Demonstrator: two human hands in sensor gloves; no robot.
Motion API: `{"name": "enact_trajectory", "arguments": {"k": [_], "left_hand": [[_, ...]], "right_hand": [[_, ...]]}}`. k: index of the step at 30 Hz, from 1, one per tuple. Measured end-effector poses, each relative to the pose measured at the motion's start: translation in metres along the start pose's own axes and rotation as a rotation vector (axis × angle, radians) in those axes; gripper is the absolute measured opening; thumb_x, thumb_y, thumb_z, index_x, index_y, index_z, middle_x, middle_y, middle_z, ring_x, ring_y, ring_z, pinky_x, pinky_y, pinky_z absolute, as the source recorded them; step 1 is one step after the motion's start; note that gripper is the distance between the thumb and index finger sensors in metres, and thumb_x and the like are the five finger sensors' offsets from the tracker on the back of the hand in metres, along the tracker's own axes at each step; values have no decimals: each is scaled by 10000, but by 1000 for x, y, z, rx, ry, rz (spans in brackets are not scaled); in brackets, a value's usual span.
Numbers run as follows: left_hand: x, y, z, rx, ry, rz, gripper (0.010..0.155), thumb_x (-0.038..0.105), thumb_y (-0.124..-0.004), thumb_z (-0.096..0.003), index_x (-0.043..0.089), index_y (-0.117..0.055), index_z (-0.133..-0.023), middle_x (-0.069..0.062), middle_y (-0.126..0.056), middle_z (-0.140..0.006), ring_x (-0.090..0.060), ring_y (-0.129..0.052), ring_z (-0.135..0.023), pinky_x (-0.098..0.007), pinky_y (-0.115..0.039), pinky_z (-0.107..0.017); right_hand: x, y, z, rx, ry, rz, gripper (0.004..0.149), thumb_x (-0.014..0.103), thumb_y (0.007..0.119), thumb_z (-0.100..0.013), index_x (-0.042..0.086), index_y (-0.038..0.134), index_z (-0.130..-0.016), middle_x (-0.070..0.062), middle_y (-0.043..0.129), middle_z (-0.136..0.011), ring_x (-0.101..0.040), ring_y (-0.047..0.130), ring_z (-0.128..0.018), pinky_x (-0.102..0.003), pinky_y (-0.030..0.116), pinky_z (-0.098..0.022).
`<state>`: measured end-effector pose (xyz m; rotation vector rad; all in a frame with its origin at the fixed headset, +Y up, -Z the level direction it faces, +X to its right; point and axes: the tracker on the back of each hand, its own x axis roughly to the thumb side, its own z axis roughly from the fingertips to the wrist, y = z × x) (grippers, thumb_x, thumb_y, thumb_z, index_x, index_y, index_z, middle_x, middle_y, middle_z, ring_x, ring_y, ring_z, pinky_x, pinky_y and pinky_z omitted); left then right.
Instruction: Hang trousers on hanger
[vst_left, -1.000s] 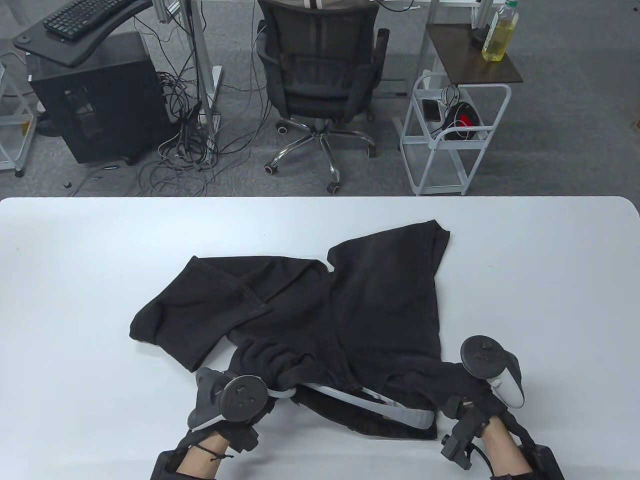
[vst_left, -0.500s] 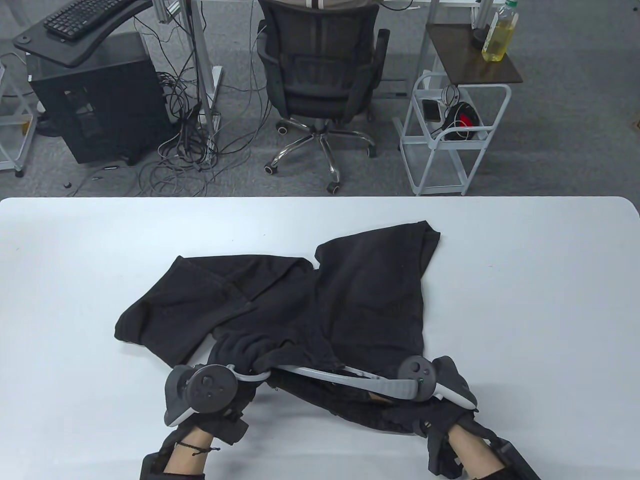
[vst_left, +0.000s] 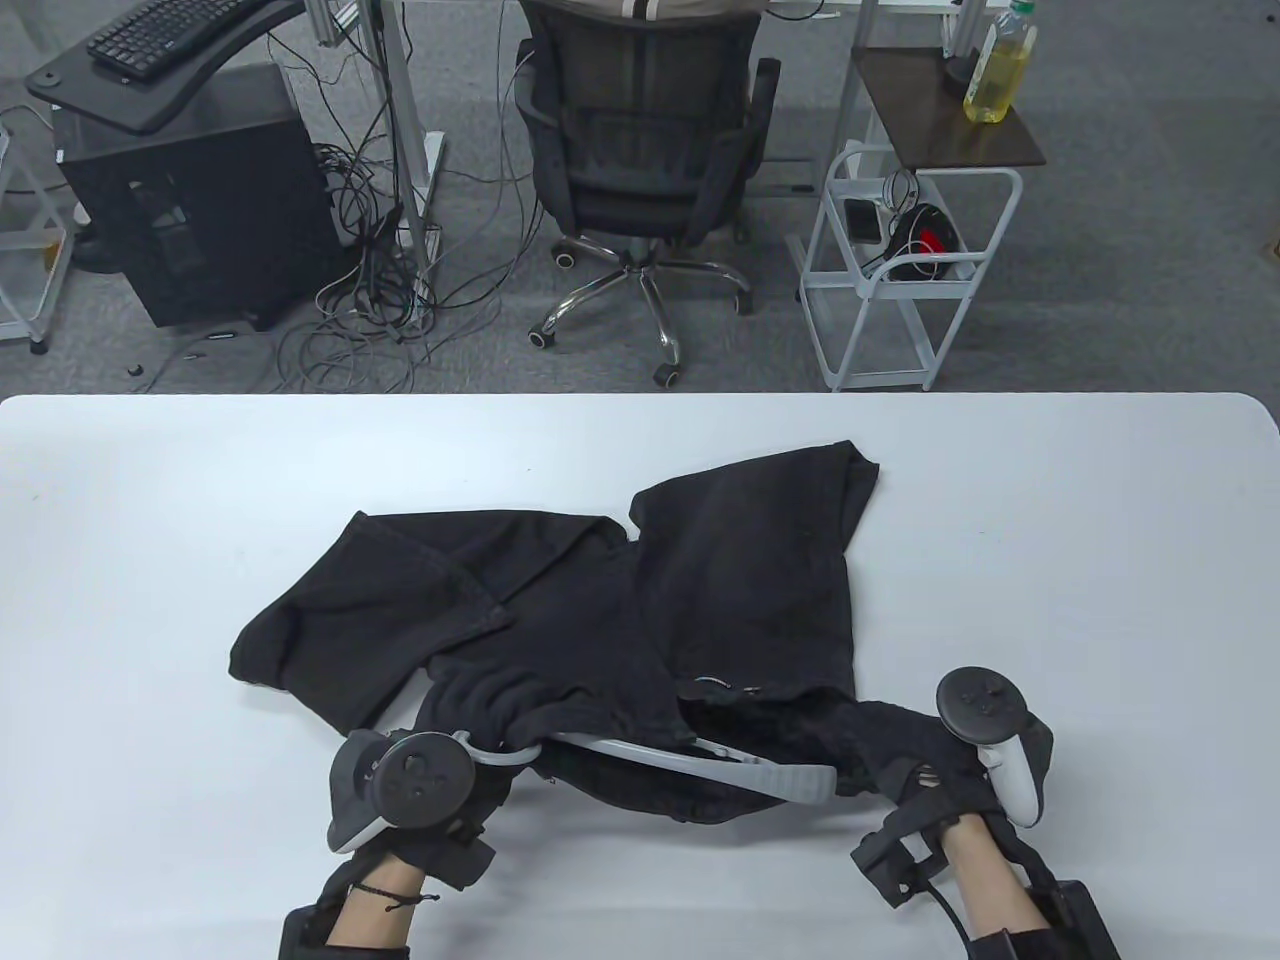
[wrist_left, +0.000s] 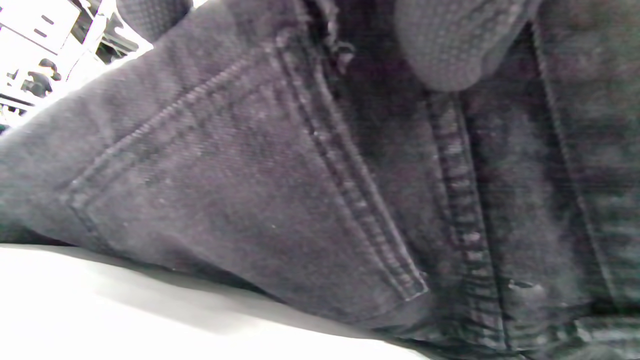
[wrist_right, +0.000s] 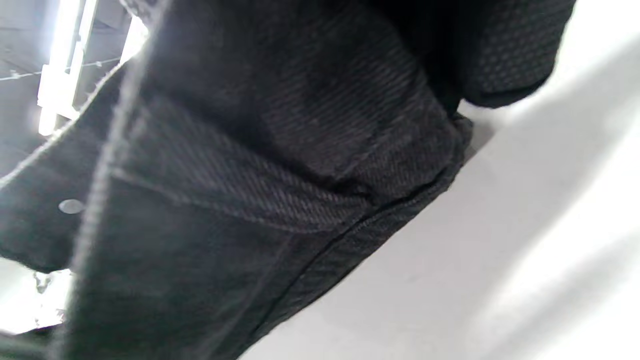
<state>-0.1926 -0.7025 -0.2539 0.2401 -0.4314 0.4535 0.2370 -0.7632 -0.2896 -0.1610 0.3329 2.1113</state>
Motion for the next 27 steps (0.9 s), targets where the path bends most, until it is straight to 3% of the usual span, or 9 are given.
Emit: {"name": "enact_trajectory", "arguments": {"k": [5, 14, 20, 23, 27], "left_hand": [[6, -6, 0, -13, -7, -65, 494, 475, -779, -469, 296, -747, -928, 45, -819, -994, -300, -830, -947, -644, -648, -685], [16, -14, -2, 31, 38, -184, 492, 478, -757, -483, 291, -738, -937, 31, -818, -995, -287, -847, -930, -621, -684, -668], [24, -23, -4, -4, 29, -242, 494, 478, -759, -486, 286, -741, -941, 27, -822, -996, -285, -857, -922, -621, -689, -668], [33, -35, -8, -58, 3, -297, 494, 478, -759, -489, 289, -741, -945, 23, -823, -998, -287, -861, -916, -628, -685, -668], [42, -41, -8, -81, -21, -312, 487, 463, -769, -489, 288, -754, -943, 31, -830, -1001, -291, -868, -916, -644, -684, -663]], "right_hand": [[16, -8, 13, -62, -88, 35, 444, 467, 763, -460, 147, 951, -703, -141, 986, -751, -363, 976, -613, -444, 841, -417], [68, -9, 65, -327, -415, 451, 442, 488, 792, -445, 165, 983, -679, -147, 1026, -693, -329, 1037, -506, -396, 883, -338], [85, -2, 84, -424, -530, 531, 423, 489, 809, -451, 168, 990, -659, -141, 1025, -680, -285, 1044, -412, -362, 877, -285], [94, 18, 89, -414, -608, 629, 414, 496, 802, -453, 176, 992, -635, -128, 1030, -657, -222, 1041, -312, -314, 874, -223], [96, 42, 85, -290, -621, 607, 402, 471, 804, -462, 151, 993, -613, -143, 1027, -636, -217, 1022, -229, -293, 861, -163]]}}
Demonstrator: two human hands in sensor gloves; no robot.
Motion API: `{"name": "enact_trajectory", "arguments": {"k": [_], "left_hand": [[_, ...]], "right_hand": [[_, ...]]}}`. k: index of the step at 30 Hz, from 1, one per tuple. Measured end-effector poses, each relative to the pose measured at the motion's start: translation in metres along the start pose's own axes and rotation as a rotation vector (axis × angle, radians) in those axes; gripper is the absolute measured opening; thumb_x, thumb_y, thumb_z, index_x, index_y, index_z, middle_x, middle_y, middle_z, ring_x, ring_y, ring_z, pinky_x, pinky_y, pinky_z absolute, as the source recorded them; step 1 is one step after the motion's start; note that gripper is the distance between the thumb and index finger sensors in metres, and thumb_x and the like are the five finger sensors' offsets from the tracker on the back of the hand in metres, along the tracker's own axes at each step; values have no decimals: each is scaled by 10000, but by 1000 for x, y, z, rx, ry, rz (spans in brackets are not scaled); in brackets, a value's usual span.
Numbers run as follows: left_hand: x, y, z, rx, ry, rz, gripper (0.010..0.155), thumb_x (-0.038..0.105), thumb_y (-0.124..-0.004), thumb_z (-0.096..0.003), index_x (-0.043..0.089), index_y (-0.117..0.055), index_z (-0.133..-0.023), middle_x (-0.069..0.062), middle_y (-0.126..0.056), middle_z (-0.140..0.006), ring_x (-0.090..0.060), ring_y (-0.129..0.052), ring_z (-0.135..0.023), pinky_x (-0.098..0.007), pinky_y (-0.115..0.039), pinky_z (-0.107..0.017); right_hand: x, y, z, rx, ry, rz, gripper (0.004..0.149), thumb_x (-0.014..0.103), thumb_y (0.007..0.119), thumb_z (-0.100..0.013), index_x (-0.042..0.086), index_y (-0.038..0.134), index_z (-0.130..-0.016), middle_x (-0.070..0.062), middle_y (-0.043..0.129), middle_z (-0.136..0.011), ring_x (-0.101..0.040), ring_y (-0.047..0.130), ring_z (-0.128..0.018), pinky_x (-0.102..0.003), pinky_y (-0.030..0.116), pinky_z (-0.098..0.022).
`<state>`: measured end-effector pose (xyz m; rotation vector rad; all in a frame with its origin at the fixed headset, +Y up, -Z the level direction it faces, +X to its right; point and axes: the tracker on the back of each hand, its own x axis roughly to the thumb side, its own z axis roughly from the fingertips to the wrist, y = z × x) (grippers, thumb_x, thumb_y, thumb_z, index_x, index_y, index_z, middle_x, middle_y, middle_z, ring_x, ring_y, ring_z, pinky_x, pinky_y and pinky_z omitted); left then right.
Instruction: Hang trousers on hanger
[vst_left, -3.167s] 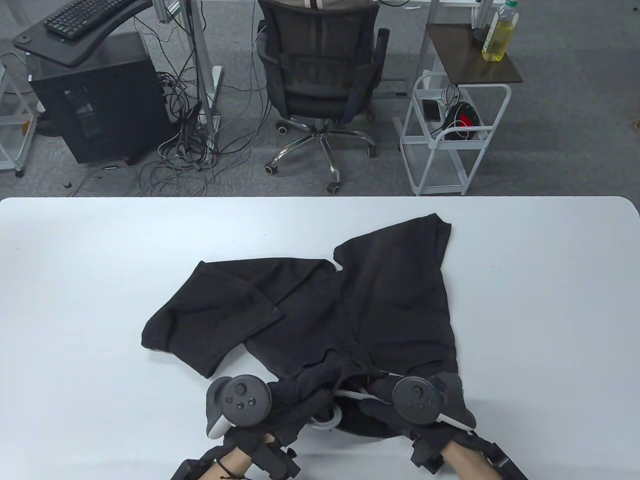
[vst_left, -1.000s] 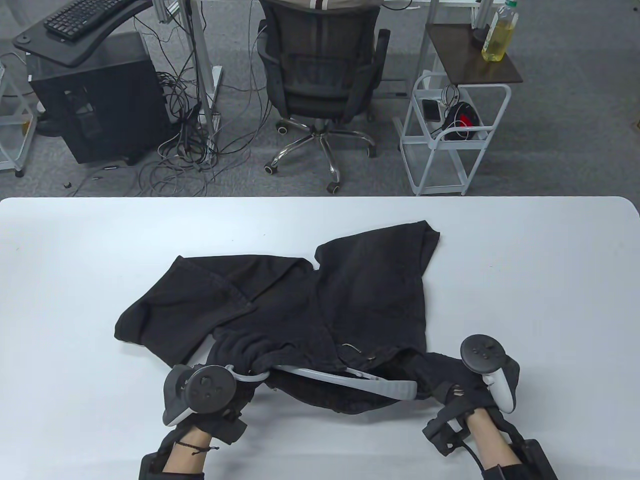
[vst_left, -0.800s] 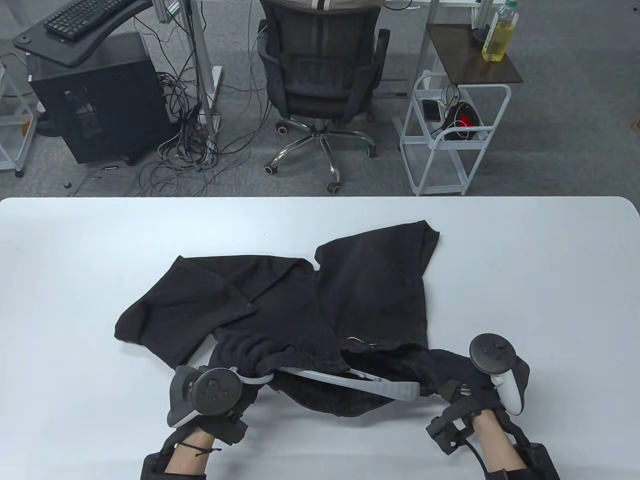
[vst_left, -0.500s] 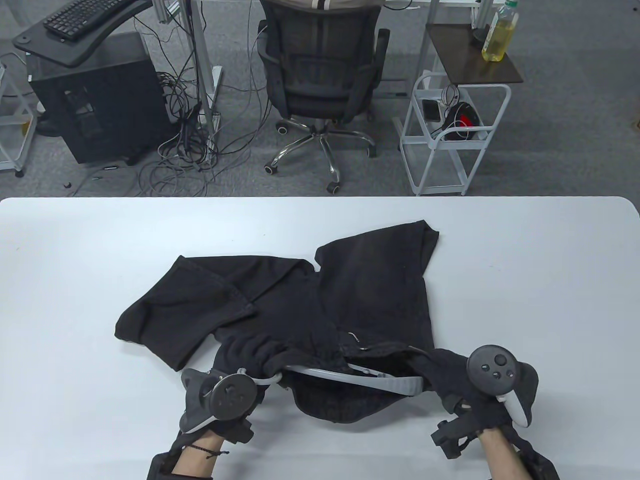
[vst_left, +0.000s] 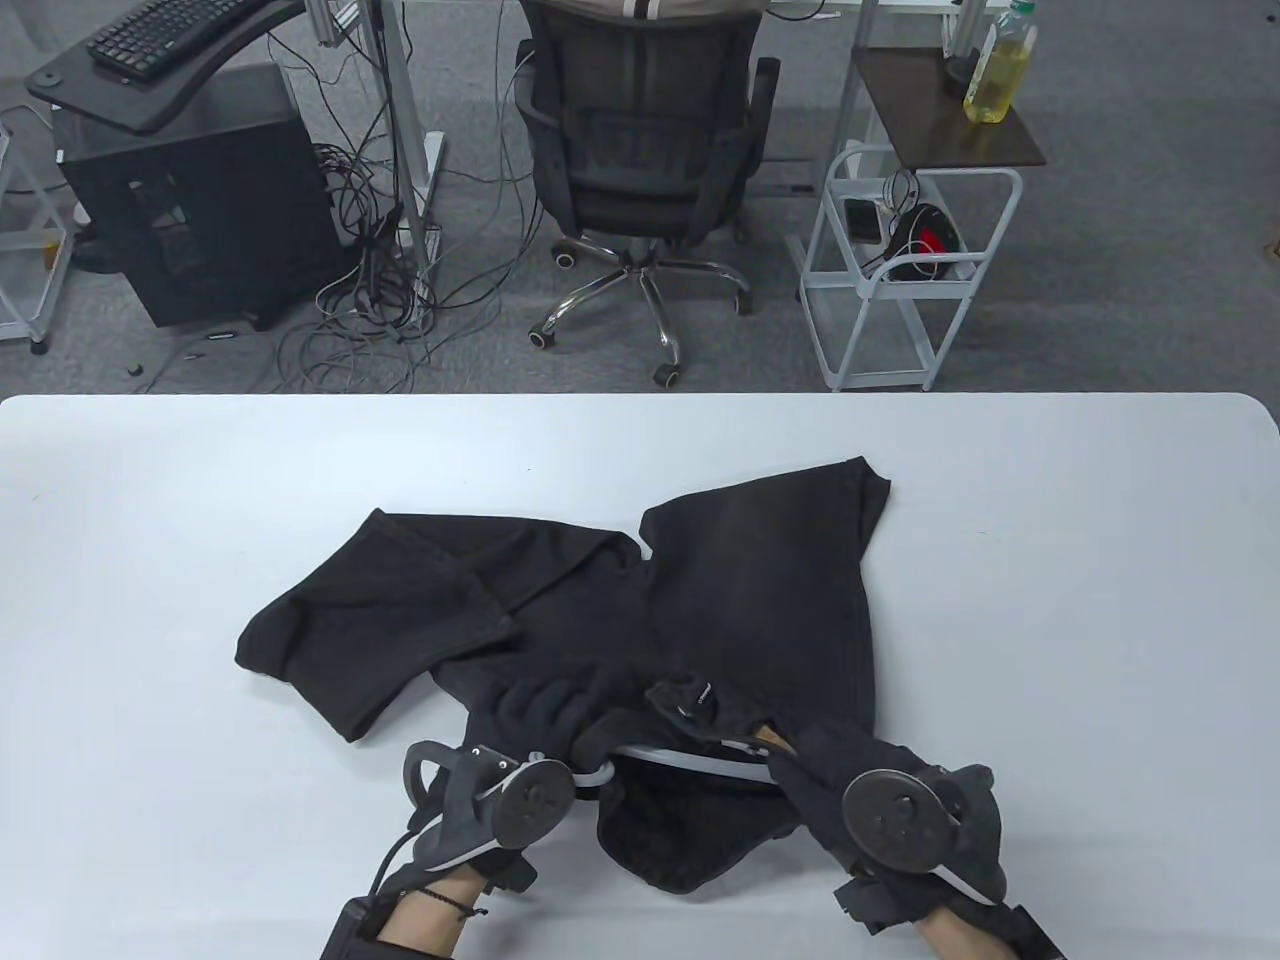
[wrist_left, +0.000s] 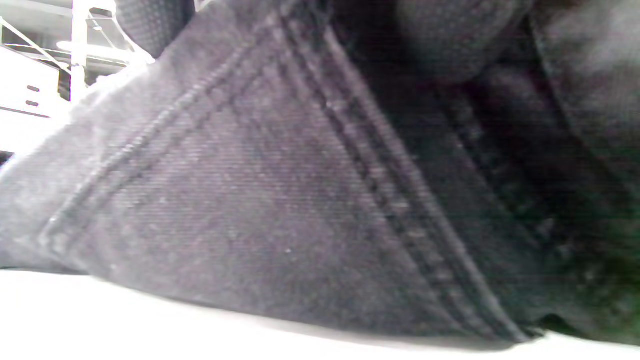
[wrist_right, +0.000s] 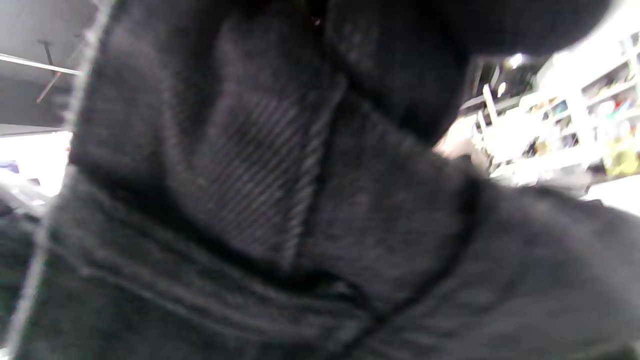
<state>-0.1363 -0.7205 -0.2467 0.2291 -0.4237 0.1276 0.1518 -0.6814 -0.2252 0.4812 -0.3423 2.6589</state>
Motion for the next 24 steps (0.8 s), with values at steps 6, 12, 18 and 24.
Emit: {"name": "enact_trajectory", "arguments": {"k": [6, 12, 18, 24], "left_hand": [[20, -3, 1, -41, -65, -40, 481, 449, -786, -481, 282, -773, -933, 28, -853, -986, -290, -889, -902, -649, -702, -650], [47, -3, 1, -84, -134, -57, 490, 455, -781, -477, 285, -769, -937, 22, -858, -979, -266, -919, -873, -596, -726, -664], [30, 1, -2, -102, -103, 25, 501, 463, -783, -471, 277, -773, -936, 14, -862, -974, -278, -921, -860, -595, -714, -661], [26, 4, -1, -113, -119, 57, 495, 464, -790, -464, 278, -783, -923, 15, -870, -963, -281, -919, -857, -596, -705, -668]], "right_hand": [[20, 21, -5, 54, 0, -31, 399, 461, 793, -469, 142, 986, -612, -164, 1017, -623, -179, 1028, -158, -253, 867, -115], [14, 33, -13, 69, 106, -267, 521, 537, 698, -475, 143, 931, -724, -187, 931, -758, -172, 1012, -277, -255, 859, -219], [4, 24, -13, 435, -176, -533, 675, 555, 753, -448, 123, 754, -967, -176, 683, -1054, -418, 736, -851, -500, 665, -606], [5, 49, -7, 575, -158, 10, 886, 575, 835, -387, 252, 394, -1085, -104, 446, -1165, -395, 422, -1049, -570, 419, -740]]}}
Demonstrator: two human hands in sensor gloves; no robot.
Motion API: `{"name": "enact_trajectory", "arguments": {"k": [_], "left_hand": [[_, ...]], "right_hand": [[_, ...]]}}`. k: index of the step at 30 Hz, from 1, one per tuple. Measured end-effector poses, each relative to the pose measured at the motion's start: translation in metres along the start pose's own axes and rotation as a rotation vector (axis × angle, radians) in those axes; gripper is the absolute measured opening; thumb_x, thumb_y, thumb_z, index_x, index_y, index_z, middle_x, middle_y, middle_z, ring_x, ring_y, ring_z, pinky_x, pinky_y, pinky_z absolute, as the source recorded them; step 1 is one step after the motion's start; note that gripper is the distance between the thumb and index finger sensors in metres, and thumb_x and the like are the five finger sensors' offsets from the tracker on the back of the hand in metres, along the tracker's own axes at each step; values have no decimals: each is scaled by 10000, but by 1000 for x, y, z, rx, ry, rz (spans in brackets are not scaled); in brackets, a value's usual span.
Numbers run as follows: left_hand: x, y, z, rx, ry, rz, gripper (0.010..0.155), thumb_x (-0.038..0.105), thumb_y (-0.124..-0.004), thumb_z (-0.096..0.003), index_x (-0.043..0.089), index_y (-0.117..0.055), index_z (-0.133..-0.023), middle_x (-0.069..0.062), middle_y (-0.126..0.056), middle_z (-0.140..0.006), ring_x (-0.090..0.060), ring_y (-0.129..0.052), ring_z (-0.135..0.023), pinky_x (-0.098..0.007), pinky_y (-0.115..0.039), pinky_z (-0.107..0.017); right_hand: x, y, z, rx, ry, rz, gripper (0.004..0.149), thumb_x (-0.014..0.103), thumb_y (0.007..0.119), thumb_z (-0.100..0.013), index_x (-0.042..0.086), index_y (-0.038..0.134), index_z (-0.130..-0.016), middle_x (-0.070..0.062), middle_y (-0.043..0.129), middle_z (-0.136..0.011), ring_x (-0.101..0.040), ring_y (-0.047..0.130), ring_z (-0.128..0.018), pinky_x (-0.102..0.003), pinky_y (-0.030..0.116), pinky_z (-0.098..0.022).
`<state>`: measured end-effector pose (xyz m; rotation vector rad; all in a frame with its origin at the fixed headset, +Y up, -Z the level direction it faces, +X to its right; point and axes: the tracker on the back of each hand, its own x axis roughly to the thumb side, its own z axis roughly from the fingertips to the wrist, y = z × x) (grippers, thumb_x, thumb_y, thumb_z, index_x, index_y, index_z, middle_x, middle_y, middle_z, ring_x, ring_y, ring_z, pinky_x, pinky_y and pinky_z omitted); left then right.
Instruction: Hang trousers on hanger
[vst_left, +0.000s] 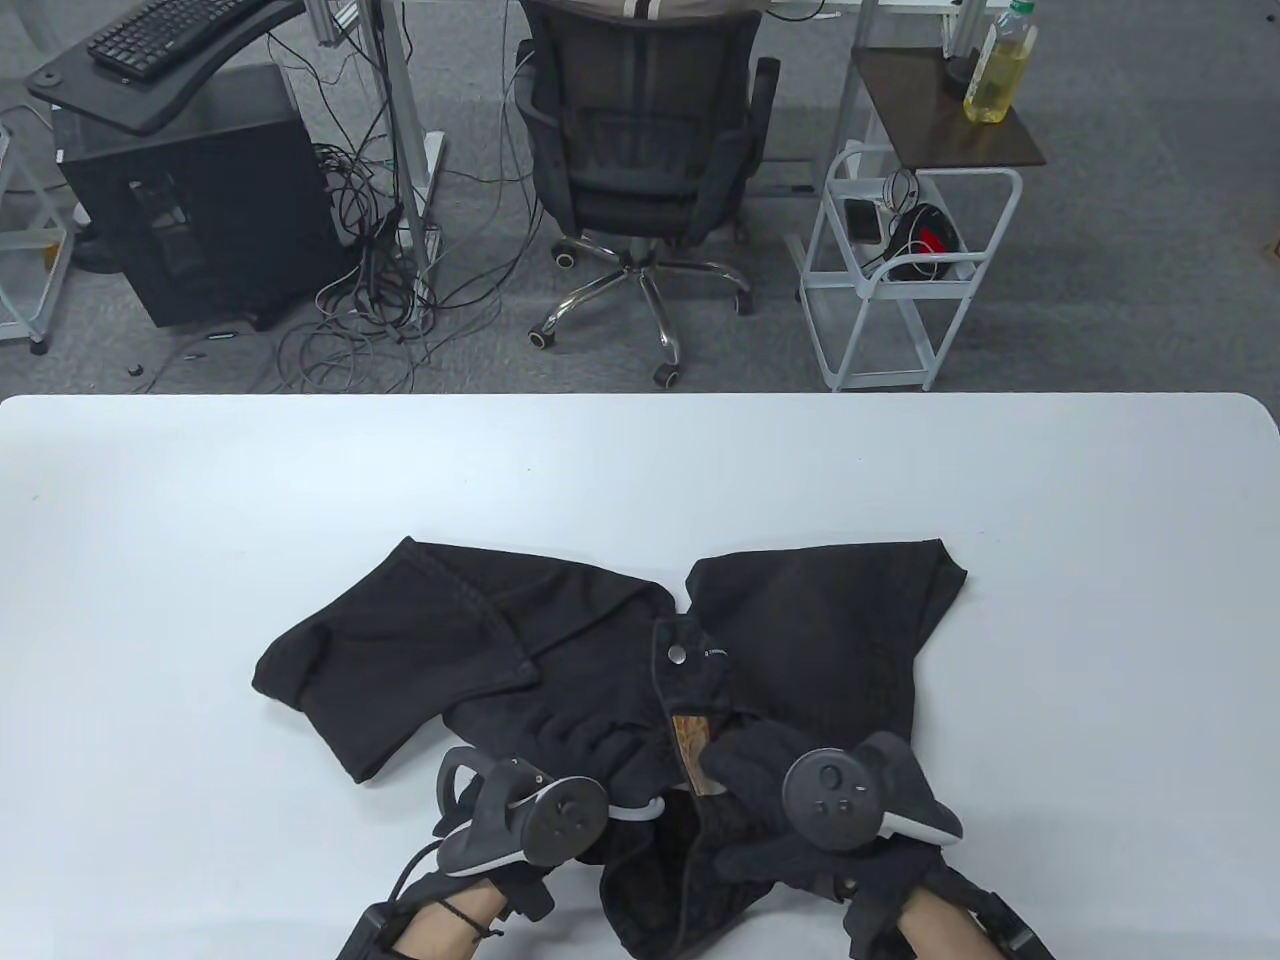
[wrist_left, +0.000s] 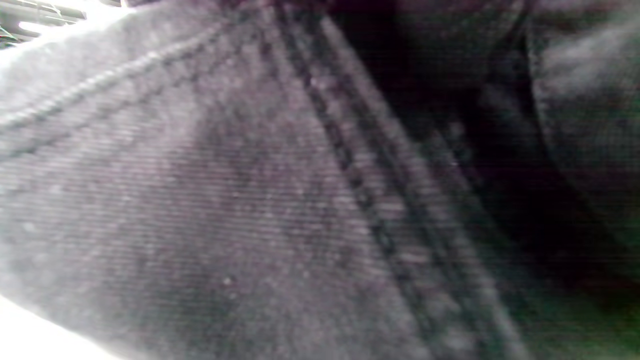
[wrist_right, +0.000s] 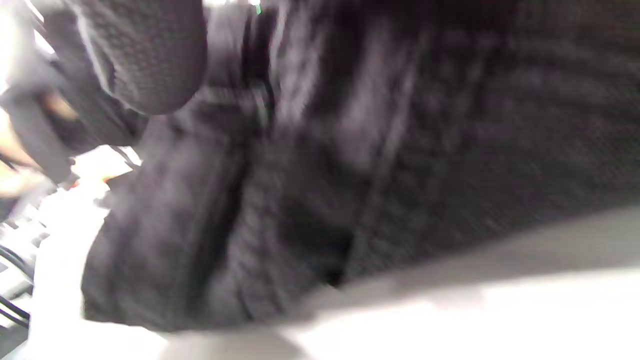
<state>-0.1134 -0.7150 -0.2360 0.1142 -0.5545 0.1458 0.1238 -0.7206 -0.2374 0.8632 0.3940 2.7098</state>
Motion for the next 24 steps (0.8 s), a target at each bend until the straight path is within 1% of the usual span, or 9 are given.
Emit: {"name": "enact_trajectory", "arguments": {"k": [2, 5, 9, 12, 14, 17, 20, 22, 24], "left_hand": [[3, 0, 1, -11, -12, -5, 493, 462, -795, -462, 276, -785, -919, 15, -867, -963, -284, -917, -856, -595, -703, -670], [2, 0, 1, -40, -15, -11, 499, 466, -810, -455, 281, -784, -918, 20, -865, -967, -279, -917, -859, -586, -708, -671], [-11, -2, 0, -75, 11, 19, 518, 462, -815, -455, 290, -754, -941, 20, -848, -982, -267, -913, -864, -569, -706, -676], [-24, -4, 1, -95, 47, 67, 549, 447, -826, -453, 275, -729, -966, 23, -842, -981, -258, -892, -880, -568, -681, -690], [-35, -6, 1, -132, 84, 82, 556, 429, -833, -453, 274, -716, -974, 32, -838, -979, -242, -880, -894, -571, -657, -704], [-52, -13, 1, -195, 128, 114, 504, 388, -838, -456, 279, -746, -939, 57, -835, -969, -236, -847, -919, -572, -590, -733], [-72, -23, 1, -260, 173, 103, 464, 364, -833, -457, 316, -750, -911, 100, -796, -987, -193, -778, -973, -516, -499, -763], [-75, -27, -1, -247, 182, 145, 466, 339, -833, -462, 304, -747, -919, 90, -771, -1004, -201, -737, -994, -513, -454, -767], [-72, -30, -5, -259, 180, 82, 468, 347, -818, -469, 308, -728, -927, 94, -747, -1020, -197, -719, -1007, -516, -453, -770]], "right_hand": [[-2, 10, -9, -20, 48, 2, 841, 523, 836, -403, 252, 406, -1073, -94, 484, -1144, -371, 492, -1033, -561, 458, -733], [-6, 14, -14, -32, 88, -2, 739, 475, 812, -427, 273, 471, -1051, -60, 571, -1116, -328, 585, -1011, -531, 530, -723], [-8, 13, -13, -94, 112, 20, 645, 434, 809, -436, 283, 577, -1019, -39, 694, -1062, -305, 709, -952, -510, 600, -702], [-11, 13, -13, -104, 127, 16, 603, 430, 821, -430, 284, 641, -987, -22, 772, -1006, -289, 783, -900, -499, 629, -690], [-14, 12, -14, -100, 136, 20, 577, 422, 835, -421, 284, 684, -961, -9, 812, -970, -273, 806, -880, -495, 633, -689], [-23, 13, -18, -69, 157, 10, 526, 404, 852, -406, 277, 750, -906, 2, 867, -891, -232, 797, -860, -482, 615, -695], [-43, 15, -22, -21, 210, 15, 506, 379, 861, -381, 301, 780, -875, 25, 880, -859, -173, 782, -851, -429, 554, -726], [-54, 16, -27, -37, 232, -19, 500, 363, 868, -376, 306, 789, -866, 27, 873, -864, -167, 766, -867, -405, 505, -742], [-58, 17, -30, -61, 251, 12, 500, 355, 874, -369, 313, 793, -860, 33, 872, -866, -162, 761, -876, -401, 493, -751]]}}
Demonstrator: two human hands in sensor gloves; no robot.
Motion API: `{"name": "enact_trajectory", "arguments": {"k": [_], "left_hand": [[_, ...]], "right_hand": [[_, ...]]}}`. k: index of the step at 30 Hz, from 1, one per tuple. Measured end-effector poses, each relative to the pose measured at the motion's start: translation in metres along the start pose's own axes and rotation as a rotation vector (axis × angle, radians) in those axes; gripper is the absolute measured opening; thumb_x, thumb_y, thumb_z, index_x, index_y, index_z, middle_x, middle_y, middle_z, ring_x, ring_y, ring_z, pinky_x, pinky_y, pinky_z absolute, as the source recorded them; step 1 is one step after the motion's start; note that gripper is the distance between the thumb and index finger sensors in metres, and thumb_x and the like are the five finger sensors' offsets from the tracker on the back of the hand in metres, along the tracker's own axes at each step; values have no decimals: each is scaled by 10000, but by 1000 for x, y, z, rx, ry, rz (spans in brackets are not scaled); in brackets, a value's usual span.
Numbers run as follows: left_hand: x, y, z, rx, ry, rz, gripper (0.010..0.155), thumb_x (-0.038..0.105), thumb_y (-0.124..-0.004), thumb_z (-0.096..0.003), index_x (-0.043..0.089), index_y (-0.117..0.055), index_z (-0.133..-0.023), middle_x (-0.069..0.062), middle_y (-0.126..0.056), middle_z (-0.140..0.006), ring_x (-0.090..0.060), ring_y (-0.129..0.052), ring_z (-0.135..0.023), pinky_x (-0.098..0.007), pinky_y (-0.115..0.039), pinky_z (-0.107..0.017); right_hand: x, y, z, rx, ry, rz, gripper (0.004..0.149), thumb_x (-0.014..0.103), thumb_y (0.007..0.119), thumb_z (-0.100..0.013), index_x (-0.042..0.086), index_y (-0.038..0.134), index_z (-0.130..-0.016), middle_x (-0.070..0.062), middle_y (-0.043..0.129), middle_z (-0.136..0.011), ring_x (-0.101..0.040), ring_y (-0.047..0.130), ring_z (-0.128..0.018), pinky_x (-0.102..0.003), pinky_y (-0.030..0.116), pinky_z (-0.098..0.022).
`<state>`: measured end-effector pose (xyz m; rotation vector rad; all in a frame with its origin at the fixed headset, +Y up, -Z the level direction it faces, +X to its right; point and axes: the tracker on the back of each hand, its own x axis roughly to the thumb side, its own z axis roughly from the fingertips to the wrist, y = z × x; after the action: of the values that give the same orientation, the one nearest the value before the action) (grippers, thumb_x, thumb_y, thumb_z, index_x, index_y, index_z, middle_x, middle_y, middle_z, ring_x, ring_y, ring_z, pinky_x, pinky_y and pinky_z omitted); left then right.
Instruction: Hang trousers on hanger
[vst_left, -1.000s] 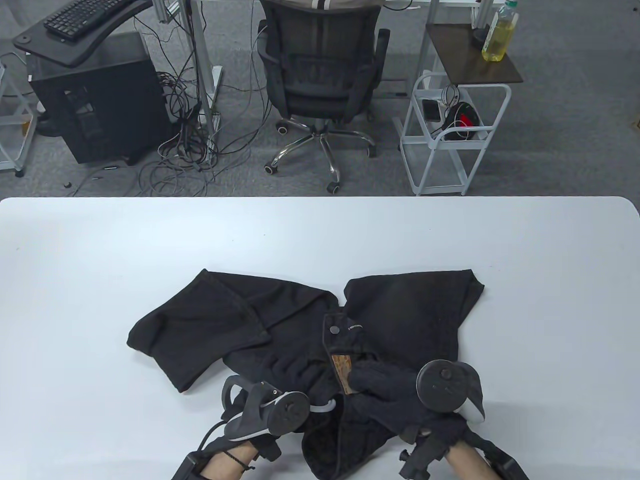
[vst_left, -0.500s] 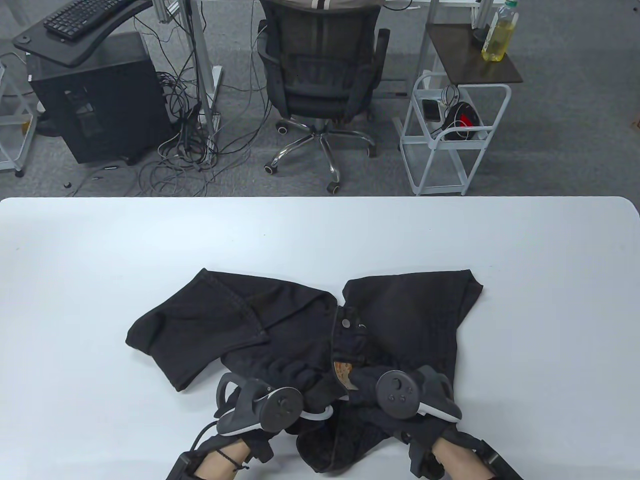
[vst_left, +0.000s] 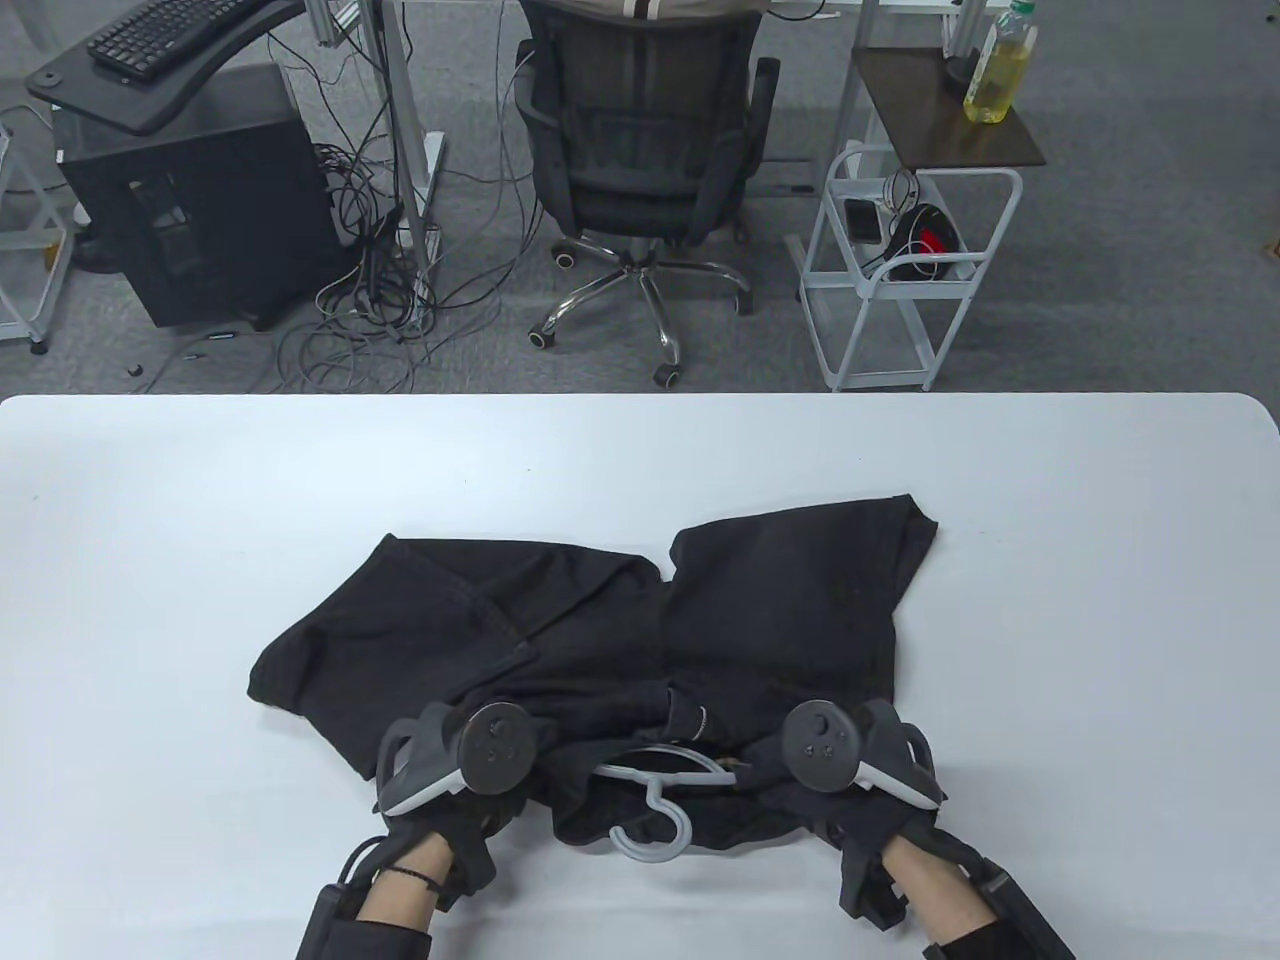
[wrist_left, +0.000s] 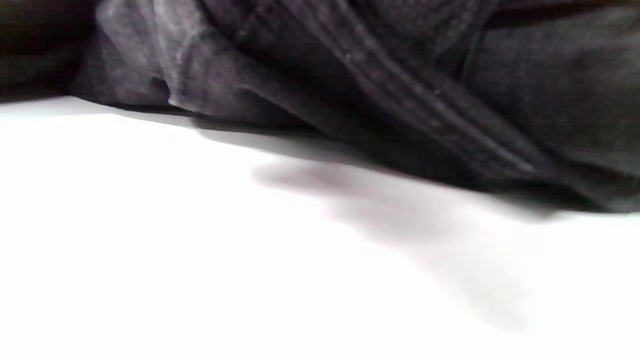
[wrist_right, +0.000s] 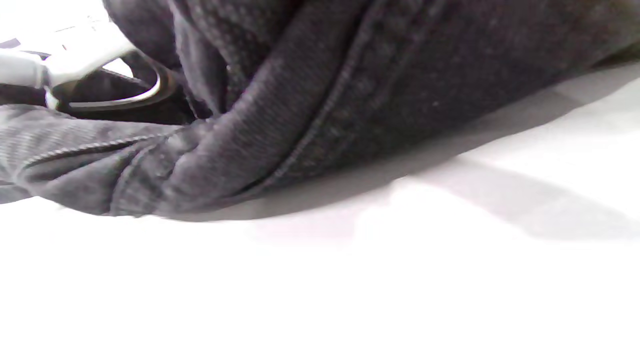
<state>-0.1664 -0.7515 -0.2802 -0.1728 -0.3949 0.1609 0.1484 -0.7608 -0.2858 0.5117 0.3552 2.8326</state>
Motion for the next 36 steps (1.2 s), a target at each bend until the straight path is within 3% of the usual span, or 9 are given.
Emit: {"name": "enact_trajectory", "arguments": {"k": [4, 10, 15, 20, 26, 36], "left_hand": [[0, -9, -4, -34, -11, -44, 512, 399, -783, -490, 296, -662, -977, 75, -655, -1080, -214, -626, -1052, -515, -397, -771], [-3, -14, -2, -78, -50, 44, 616, 429, -780, -487, 274, -569, -1045, 22, -572, -1126, -260, -536, -1078, -516, -315, -766], [-1, -4, 3, -134, -77, 121, 709, 464, -823, -456, 255, -542, -1073, -14, -608, -1129, -308, -582, -1070, -539, -350, -762], [-1, 12, 13, -119, -108, 196, 771, 544, -842, -420, 245, -568, -1076, -41, -645, -1121, -356, -631, -1053, -620, -410, -739], [0, 25, 21, -15, -142, 230, 770, 625, -775, -427, 237, -598, -1069, -42, -693, -1099, -359, -689, -1025, -633, -487, -730], [6, 33, 28, 231, -157, 168, 629, 562, -731, -478, 246, -683, -1019, -11, -779, -1039, -333, -774, -970, -603, -568, -714]], "right_hand": [[-1, 9, -1, -19, 10, 19, 511, 358, 881, -385, 318, 765, -881, 36, 831, -903, -156, 715, -907, -392, 448, -766], [2, 11, 3, 35, -46, -13, 643, 508, 838, -377, 269, 703, -958, -28, 762, -975, -226, 646, -951, -443, 388, -766], [7, 6, 9, 40, -91, -6, 707, 554, 820, -367, 247, 684, -990, -61, 761, -1011, -282, 656, -966, -489, 405, -755], [9, -2, 16, 20, -118, -29, 698, 560, 799, -379, 252, 686, -995, -68, 757, -1039, -337, 674, -974, -525, 445, -740], [9, -11, 24, -17, -137, -48, 678, 554, 791, -388, 248, 701, -987, -68, 764, -1039, -363, 703, -965, -537, 485, -728], [0, -35, 40, -202, -147, -148, 631, 521, 794, -401, 243, 736, -965, -71, 790, -1015, -341, 723, -951, -528, 515, -724]]}}
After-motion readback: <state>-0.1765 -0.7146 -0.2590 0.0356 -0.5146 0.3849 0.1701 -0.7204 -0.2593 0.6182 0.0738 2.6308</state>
